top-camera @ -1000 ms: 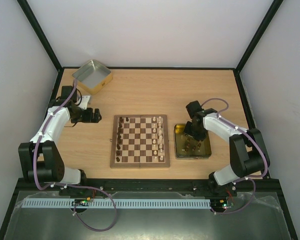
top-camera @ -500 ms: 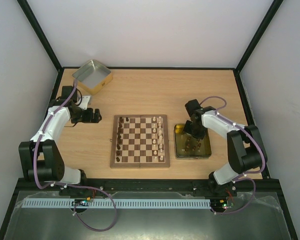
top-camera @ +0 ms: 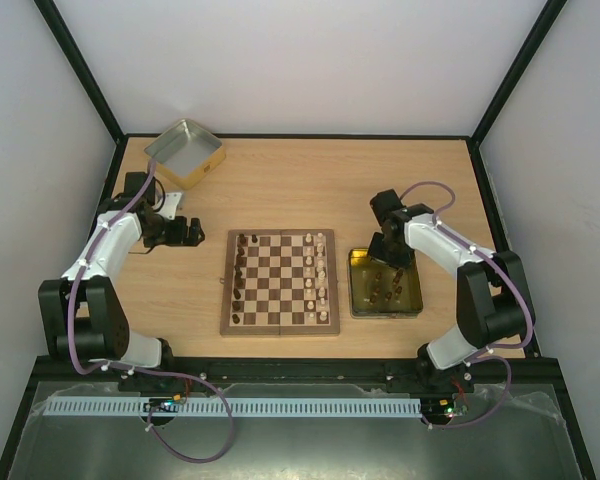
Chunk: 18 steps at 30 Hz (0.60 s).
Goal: Set up the chess pieces on the board
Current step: Pick up the chess piece from the storage box.
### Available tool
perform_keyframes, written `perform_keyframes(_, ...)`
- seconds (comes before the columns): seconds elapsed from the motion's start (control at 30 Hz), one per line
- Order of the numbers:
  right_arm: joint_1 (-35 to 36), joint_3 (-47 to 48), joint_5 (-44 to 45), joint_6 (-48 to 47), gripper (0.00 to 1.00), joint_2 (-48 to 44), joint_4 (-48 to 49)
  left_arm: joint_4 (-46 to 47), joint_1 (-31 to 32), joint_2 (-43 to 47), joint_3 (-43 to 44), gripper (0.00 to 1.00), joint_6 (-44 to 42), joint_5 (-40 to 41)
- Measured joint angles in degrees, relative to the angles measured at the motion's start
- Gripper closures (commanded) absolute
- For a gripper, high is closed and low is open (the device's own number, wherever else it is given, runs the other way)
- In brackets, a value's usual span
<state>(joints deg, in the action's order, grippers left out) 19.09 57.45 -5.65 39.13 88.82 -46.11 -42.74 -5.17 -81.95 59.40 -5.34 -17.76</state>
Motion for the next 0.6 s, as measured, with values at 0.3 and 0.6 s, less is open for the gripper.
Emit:
perform_keyframes(0.3, 0.0, -4.0, -3.3, -0.8, 0.80, 0.0, 0.1, 0.0, 0.0, 0.0, 0.0, 0.00, 0.0, 0.0)
perform_keyframes(0.6, 0.0, -4.3, -5.2, -1.8, 0.91, 0.1, 1.2, 0.0, 0.0, 0.2, 0.0, 0.00, 0.0, 0.0)
